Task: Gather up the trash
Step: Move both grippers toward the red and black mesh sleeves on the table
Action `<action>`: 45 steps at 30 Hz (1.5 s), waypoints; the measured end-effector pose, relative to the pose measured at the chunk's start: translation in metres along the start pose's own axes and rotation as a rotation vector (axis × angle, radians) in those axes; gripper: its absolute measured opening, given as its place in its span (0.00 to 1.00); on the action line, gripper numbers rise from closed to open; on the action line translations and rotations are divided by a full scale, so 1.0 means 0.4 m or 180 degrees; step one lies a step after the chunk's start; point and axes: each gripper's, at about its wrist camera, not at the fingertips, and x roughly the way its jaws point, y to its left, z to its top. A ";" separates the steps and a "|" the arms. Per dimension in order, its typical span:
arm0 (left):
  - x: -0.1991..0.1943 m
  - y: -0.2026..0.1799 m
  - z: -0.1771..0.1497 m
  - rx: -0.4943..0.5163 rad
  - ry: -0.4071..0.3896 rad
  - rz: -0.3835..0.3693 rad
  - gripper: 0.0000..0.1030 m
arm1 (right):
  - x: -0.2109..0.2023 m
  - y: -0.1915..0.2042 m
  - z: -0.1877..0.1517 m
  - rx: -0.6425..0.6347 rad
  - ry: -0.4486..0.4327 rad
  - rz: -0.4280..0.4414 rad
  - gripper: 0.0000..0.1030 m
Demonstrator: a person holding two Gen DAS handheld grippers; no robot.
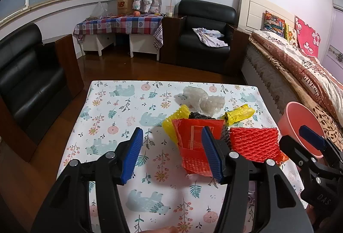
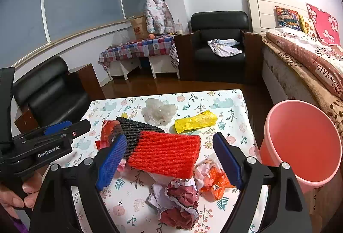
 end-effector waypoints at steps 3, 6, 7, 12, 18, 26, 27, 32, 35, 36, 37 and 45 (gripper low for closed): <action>-0.002 0.000 0.000 0.0003 0.0001 0.0001 0.56 | 0.005 -0.001 -0.002 -0.0001 0.0007 -0.0009 0.79; -0.007 0.003 0.002 0.0006 0.0010 0.0004 0.56 | 0.006 -0.005 -0.003 0.0006 0.0014 -0.0007 0.79; -0.009 0.005 0.003 0.0004 0.0012 0.0004 0.56 | 0.007 -0.005 -0.004 0.0009 0.0012 -0.0010 0.79; -0.003 0.008 -0.009 -0.0024 0.0011 0.0027 0.56 | 0.007 -0.006 -0.005 0.0016 0.0011 -0.0013 0.79; 0.004 0.012 -0.014 -0.0033 0.0029 0.0037 0.56 | 0.009 -0.006 -0.005 0.0017 0.0015 -0.0013 0.79; 0.004 0.010 -0.016 -0.0030 0.0023 0.0042 0.56 | 0.007 -0.003 -0.007 0.0023 -0.0001 -0.0020 0.79; 0.003 0.009 -0.017 -0.0026 0.0020 0.0046 0.56 | 0.007 -0.001 -0.008 0.0025 -0.0006 -0.0021 0.79; 0.002 0.010 -0.018 -0.0030 0.0013 0.0041 0.56 | 0.003 0.000 -0.009 0.0029 -0.0009 -0.0014 0.79; 0.002 0.010 -0.018 -0.0032 0.0014 0.0038 0.56 | 0.000 0.005 -0.011 0.0009 -0.0011 -0.0009 0.79; 0.001 0.010 -0.018 -0.0030 0.0013 0.0040 0.56 | -0.004 0.006 -0.012 0.0005 -0.0013 -0.0007 0.79; 0.001 0.010 -0.018 -0.0028 0.0011 0.0038 0.56 | -0.006 0.009 -0.013 -0.0002 -0.0014 -0.0008 0.79; -0.025 0.007 -0.020 -0.0021 -0.0038 0.0022 0.56 | -0.025 0.012 -0.017 0.0009 -0.0046 -0.0005 0.79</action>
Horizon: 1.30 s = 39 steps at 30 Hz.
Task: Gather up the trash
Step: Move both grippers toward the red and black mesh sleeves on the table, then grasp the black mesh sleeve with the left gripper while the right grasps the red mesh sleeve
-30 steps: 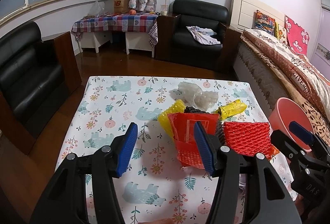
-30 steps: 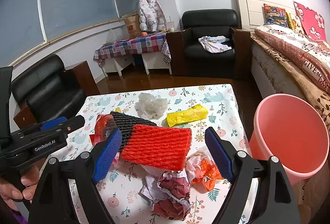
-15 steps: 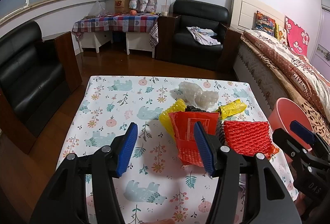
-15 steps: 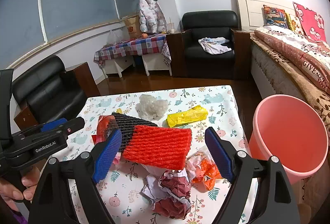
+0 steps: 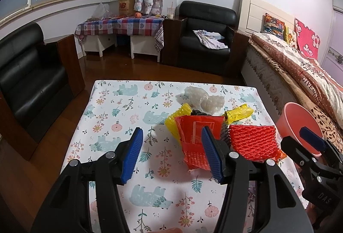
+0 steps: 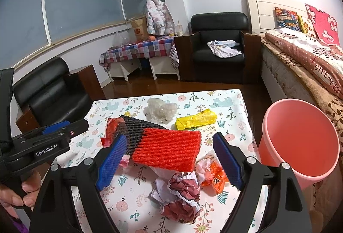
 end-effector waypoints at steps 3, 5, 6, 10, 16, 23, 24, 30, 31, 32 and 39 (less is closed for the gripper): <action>-0.010 -0.003 -0.002 0.0008 -0.0022 -0.0012 0.56 | -0.012 0.001 -0.001 0.0004 -0.0021 0.0001 0.79; -0.014 -0.003 -0.004 0.0007 -0.0032 -0.0019 0.56 | -0.020 0.001 -0.002 -0.0001 -0.0038 -0.0009 0.79; -0.017 -0.003 -0.005 0.0007 -0.0035 -0.0025 0.56 | -0.025 0.000 -0.002 0.0002 -0.0048 -0.0012 0.79; -0.030 0.002 -0.009 -0.0010 -0.0051 -0.0050 0.56 | -0.041 -0.007 -0.003 0.0033 -0.0064 -0.0013 0.79; -0.048 0.010 -0.017 -0.0054 -0.0084 -0.0317 0.56 | -0.059 -0.013 -0.003 0.0030 -0.0080 -0.0018 0.79; -0.036 -0.019 -0.035 0.0065 -0.0003 -0.0497 0.56 | -0.058 -0.022 -0.009 0.0050 -0.0012 -0.0014 0.76; -0.032 -0.025 -0.037 0.0078 0.0007 -0.0505 0.56 | -0.055 -0.025 -0.009 0.0060 0.0004 -0.0007 0.76; 0.025 -0.058 -0.047 0.0084 0.0195 -0.0489 0.56 | -0.035 -0.048 -0.015 0.0151 0.0102 0.0062 0.69; 0.033 -0.060 -0.048 0.0075 0.0213 -0.0477 0.54 | -0.028 -0.052 -0.014 0.0161 0.0127 0.0081 0.69; 0.040 -0.060 -0.050 0.0069 0.0220 -0.0451 0.50 | -0.023 -0.055 -0.014 0.0167 0.0144 0.0094 0.68; 0.076 -0.037 -0.064 0.0013 0.0319 -0.0489 0.13 | 0.031 -0.070 -0.018 0.0255 0.0309 0.0217 0.65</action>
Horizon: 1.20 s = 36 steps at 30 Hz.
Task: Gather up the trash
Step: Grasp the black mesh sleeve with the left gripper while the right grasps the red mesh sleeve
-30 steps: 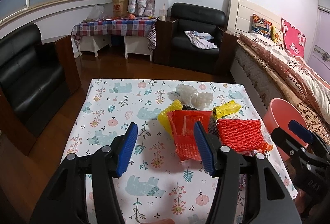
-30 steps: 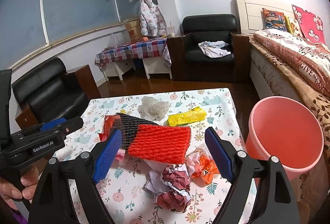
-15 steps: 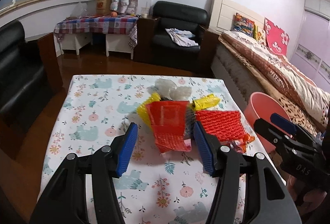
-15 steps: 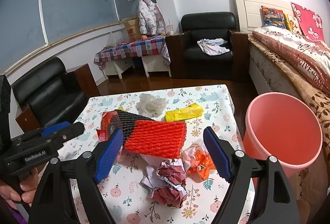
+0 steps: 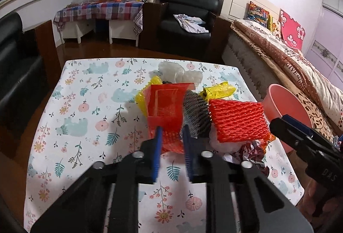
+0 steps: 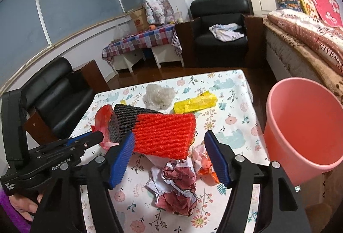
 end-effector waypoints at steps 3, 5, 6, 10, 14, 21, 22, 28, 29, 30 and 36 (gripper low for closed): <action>-0.005 0.005 0.001 0.0031 -0.0055 0.0012 0.09 | 0.017 -0.003 0.001 0.0026 0.0036 0.0044 0.65; -0.009 0.008 0.004 0.0042 -0.0085 0.0012 0.08 | 0.030 -0.007 0.003 0.0034 0.0059 0.0044 0.65; -0.012 0.011 0.005 0.0039 -0.0107 0.0020 0.07 | 0.036 -0.009 0.004 0.0045 0.0068 0.0041 0.65; -0.020 0.026 0.011 -0.0021 -0.0122 0.0004 0.06 | 0.058 -0.034 0.008 0.0170 0.0143 0.0111 0.57; -0.032 0.033 0.018 -0.0049 -0.0157 -0.0010 0.06 | 0.082 -0.053 0.010 0.0305 0.0254 0.0207 0.39; -0.060 0.035 0.030 -0.0066 -0.0252 -0.0031 0.06 | 0.078 -0.042 0.006 0.0329 0.0280 0.0449 0.06; -0.064 0.034 0.032 -0.0064 -0.0263 -0.0033 0.06 | 0.072 -0.040 0.007 0.0321 0.0263 0.0462 0.05; -0.114 0.015 0.054 -0.0019 -0.0432 -0.0108 0.06 | 0.004 -0.035 0.037 0.0290 -0.0009 0.0449 0.05; -0.122 0.010 0.060 -0.0003 -0.0462 -0.0120 0.06 | -0.010 -0.039 0.044 0.0286 -0.0067 0.0421 0.05; -0.132 0.003 0.066 0.0019 -0.0495 -0.0141 0.06 | -0.019 -0.042 0.049 0.0287 -0.0095 0.0403 0.05; -0.171 -0.040 0.097 0.0190 -0.0660 -0.0207 0.06 | -0.083 -0.086 0.076 0.0340 -0.0294 0.0184 0.05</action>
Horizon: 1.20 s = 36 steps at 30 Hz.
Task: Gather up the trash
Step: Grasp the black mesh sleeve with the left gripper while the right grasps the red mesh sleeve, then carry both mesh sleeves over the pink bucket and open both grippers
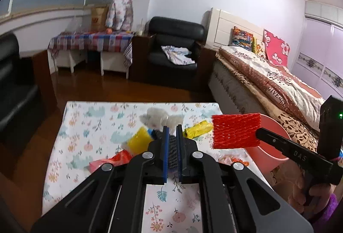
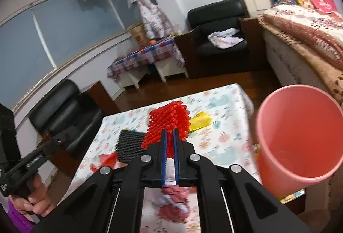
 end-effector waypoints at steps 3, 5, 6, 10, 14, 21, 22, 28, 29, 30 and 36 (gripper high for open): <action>-0.010 0.010 0.005 0.0045 -0.0025 0.0040 0.06 | -0.029 -0.028 0.008 0.0002 -0.0082 -0.0101 0.05; -0.013 0.028 0.003 -0.0001 -0.0028 0.0086 0.07 | -0.042 -0.042 0.011 0.0004 -0.0120 -0.0137 0.05; -0.009 0.039 0.000 -0.0050 0.0017 0.0114 0.17 | -0.046 -0.049 0.012 0.0013 -0.0132 -0.0155 0.05; 0.023 0.061 -0.012 -0.0298 0.0173 -0.0010 0.49 | -0.051 -0.073 0.014 0.0101 -0.0130 -0.0165 0.05; 0.101 0.047 -0.035 -0.0302 0.0454 -0.0046 0.49 | -0.043 -0.085 0.009 0.0120 -0.0103 -0.0183 0.05; 0.213 0.027 -0.093 -0.0240 0.0761 0.0136 0.49 | -0.021 -0.106 -0.001 0.0145 -0.0034 -0.0246 0.05; 0.218 0.025 -0.096 -0.0219 0.0751 0.0140 0.47 | -0.019 -0.110 -0.002 0.0142 -0.0034 -0.0257 0.05; 0.232 -0.002 -0.092 -0.0038 0.0722 0.0203 0.10 | -0.008 -0.128 -0.003 0.0186 -0.0027 -0.0266 0.05; 0.229 -0.004 -0.089 -0.0031 0.0704 0.0209 0.09 | -0.007 -0.130 -0.005 0.0190 -0.0026 -0.0267 0.05; 0.221 -0.005 -0.084 -0.0037 0.0675 0.0214 0.09 | -0.007 -0.133 -0.005 0.0198 -0.0030 -0.0267 0.05; 0.159 -0.030 -0.022 -0.0031 0.0405 0.0119 0.08 | -0.031 -0.145 0.003 0.0225 -0.0109 -0.0297 0.05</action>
